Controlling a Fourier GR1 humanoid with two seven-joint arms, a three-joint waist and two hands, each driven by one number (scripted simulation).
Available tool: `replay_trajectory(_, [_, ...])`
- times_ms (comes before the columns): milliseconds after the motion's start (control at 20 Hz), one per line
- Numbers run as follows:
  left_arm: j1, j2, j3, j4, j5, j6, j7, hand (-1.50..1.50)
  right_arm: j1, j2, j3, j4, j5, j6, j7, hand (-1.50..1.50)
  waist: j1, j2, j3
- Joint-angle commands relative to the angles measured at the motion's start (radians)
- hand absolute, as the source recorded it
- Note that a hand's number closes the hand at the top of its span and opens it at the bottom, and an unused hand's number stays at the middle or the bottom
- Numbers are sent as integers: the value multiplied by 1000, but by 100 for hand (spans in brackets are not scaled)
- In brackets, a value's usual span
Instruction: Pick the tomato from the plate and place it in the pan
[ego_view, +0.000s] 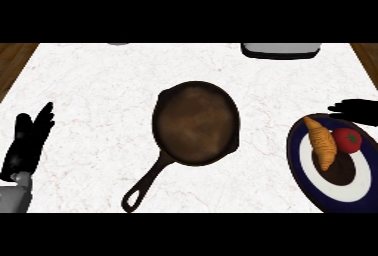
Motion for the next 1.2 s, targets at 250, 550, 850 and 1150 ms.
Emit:
replay_trajectory(250, [29,-17,25,-47,-35,-1,27,0,-25,85,-27,85,81,-11,-89,-150,-6,-2,0])
replay_trajectory(550, [9,-20,41,-16,-40,-39,21,0,-4,124,-36,160,133,-89,-114,-150,-8,-2,0])
replay_trajectory(850, [4,-35,59,-55,-48,-52,58,0,-75,174,-62,263,210,-90,-87,-150,-4,-1,0])
replay_trajectory(1150, [-7,-100,48,38,-109,-1,-40,0,-69,208,-66,263,262,-138,-82,150,-10,-1,0])
